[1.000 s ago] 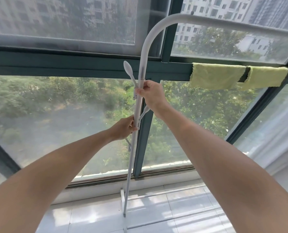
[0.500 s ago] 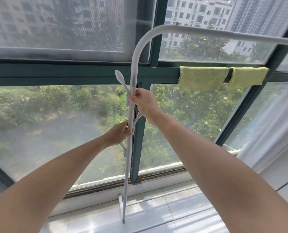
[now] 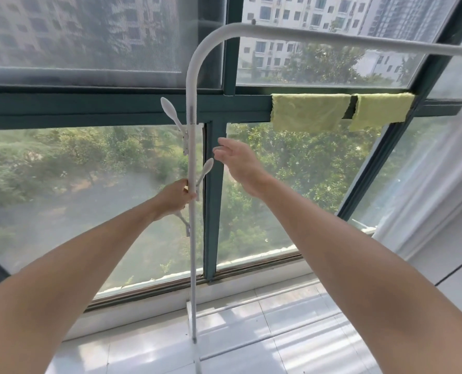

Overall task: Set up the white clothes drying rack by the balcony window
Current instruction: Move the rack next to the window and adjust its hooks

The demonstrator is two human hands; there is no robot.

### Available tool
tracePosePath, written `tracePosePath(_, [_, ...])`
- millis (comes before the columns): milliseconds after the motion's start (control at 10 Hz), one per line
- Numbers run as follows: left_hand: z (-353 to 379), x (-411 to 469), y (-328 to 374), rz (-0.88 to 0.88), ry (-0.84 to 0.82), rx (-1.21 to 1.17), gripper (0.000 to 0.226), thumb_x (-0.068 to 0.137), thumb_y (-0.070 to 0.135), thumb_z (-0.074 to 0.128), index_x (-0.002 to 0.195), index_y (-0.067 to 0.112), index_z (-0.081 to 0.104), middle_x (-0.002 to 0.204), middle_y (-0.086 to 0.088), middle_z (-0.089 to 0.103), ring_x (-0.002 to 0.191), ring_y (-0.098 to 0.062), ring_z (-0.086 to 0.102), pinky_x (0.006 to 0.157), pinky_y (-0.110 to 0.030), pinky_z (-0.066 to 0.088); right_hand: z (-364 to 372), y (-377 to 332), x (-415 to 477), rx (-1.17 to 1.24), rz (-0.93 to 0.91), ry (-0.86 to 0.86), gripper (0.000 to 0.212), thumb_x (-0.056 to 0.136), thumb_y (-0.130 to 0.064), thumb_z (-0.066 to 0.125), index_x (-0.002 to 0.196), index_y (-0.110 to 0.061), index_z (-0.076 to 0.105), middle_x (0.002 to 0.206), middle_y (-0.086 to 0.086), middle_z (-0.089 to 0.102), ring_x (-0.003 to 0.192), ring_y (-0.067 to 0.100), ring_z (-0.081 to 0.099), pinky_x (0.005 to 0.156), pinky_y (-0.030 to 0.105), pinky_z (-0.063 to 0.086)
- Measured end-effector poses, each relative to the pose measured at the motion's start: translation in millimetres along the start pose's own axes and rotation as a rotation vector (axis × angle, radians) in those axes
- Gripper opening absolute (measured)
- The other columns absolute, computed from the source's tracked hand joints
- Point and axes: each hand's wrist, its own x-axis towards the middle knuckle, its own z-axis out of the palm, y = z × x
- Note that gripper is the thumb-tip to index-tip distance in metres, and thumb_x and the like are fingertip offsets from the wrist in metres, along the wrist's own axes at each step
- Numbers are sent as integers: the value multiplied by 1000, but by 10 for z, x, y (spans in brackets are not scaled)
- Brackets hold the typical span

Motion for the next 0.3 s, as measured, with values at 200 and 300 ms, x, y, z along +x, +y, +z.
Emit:
tracePosePath(200, [254, -311, 343, -90, 225, 2, 35, 98, 18, 46, 128, 1, 47, 114, -14, 56, 95, -27, 52, 75, -37, 44, -829, 366, -402, 21, 87, 66, 47, 94, -13, 50, 139, -4, 38, 138, 13, 52, 124, 23, 51, 108, 38, 38])
tracePosePath(300, [494, -447, 511, -126, 429, 41, 33, 98, 16, 44, 127, 0, 44, 110, -15, 52, 93, -27, 50, 73, -35, 42, -1187, 623, -653, 29, 106, 87, 47, 94, -11, 50, 139, -1, 38, 135, 16, 53, 120, 24, 53, 107, 39, 40])
